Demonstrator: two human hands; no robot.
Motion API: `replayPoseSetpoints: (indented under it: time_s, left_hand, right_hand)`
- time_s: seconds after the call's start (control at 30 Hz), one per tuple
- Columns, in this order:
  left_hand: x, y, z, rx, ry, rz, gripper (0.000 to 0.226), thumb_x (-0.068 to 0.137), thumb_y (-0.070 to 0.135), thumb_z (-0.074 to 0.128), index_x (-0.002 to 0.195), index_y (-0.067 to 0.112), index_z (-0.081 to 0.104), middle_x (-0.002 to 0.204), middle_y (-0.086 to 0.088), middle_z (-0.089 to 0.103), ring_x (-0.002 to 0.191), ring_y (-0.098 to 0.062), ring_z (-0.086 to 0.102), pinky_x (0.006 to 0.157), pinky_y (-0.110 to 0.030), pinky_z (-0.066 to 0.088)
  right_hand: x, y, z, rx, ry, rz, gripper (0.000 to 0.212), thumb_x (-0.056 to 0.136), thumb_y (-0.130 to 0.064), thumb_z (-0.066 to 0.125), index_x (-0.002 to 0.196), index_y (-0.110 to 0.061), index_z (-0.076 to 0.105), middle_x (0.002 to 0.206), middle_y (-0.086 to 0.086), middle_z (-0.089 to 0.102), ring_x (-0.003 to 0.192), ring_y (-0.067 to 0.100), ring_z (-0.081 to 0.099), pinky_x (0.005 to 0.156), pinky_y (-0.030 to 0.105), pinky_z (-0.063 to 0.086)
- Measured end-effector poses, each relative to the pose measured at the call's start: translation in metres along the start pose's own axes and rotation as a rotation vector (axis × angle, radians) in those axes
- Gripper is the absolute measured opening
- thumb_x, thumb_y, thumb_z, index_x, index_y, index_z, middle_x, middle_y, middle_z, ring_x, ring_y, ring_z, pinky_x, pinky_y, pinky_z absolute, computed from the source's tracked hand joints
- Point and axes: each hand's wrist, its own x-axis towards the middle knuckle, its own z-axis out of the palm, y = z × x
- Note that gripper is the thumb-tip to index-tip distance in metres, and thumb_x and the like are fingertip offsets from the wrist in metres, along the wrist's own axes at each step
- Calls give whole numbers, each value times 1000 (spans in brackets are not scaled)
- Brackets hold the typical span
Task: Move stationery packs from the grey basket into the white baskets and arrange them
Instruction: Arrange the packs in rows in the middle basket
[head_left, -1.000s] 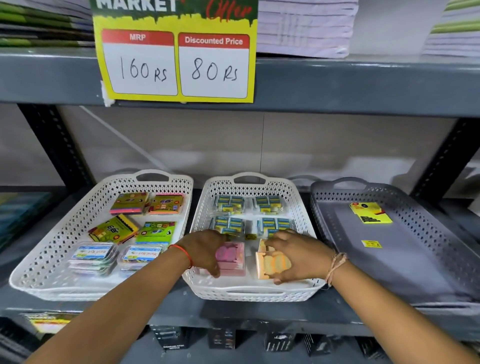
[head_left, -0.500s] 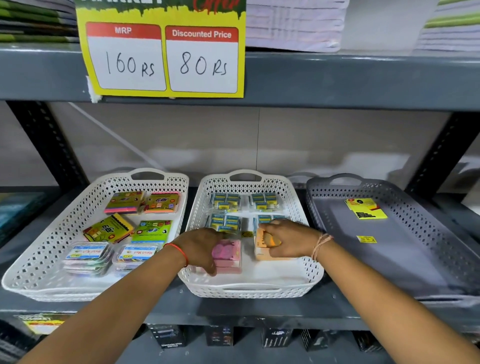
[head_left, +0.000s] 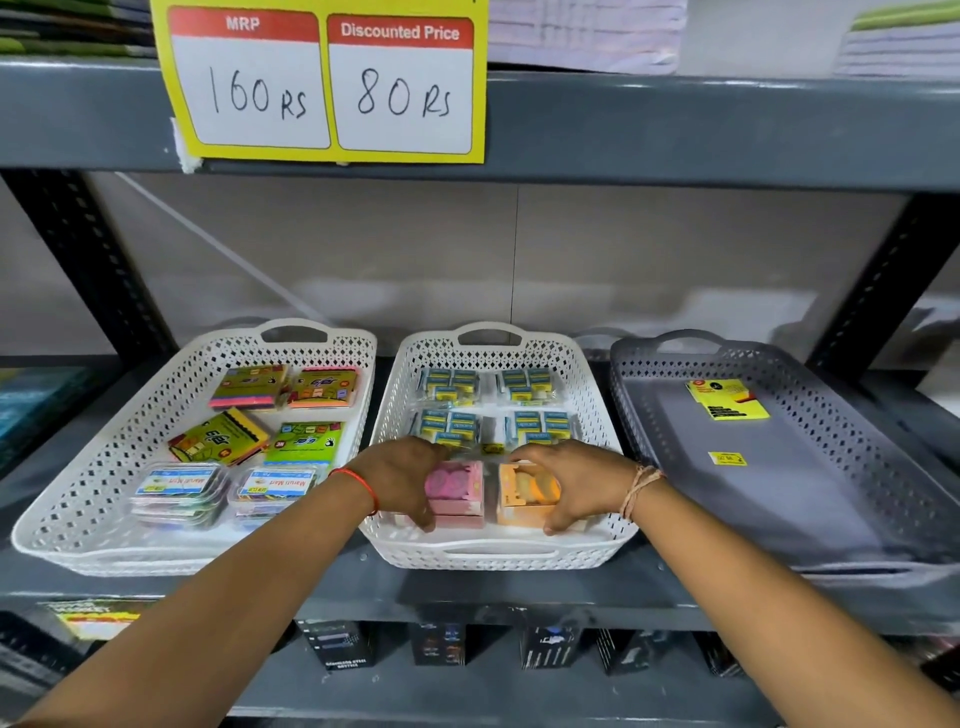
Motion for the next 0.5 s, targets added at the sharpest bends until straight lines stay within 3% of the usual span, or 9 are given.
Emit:
replayPoseSetpoints:
  time_s: [0.13,0.33,0.5]
  left_hand:
    - [-2,1,-2,-10,-8,3,83,63,34,79,132,13,38,130,-12,54,117,-27,49,93,-28,41]
    - [-3,2,-3,-33,-23,-18,82,63,34,80,131,13,39,130,-12,53,117,-27,48,94,-30,41]
    - [-3,3,-3,-25,-42,-18,85,64,32,80,133,12,36,132,-13,51,119,-28,46,95,-30,40]
  right_hand:
    - [0,-2,1,-22,12,8,73,65,-26,78,129,-17,43,120,8,56,100,20,50,65,23,34]
    - [-4,-4,3,-98,22,63,75,64,-39,79,122,-10,42,116,12,56,106,26,54,74,29,44]
    - [-6,-8,2,-123,45,97,70,63,-37,79,117,-8,46,111,12,57,100,26,57,65,25,39]
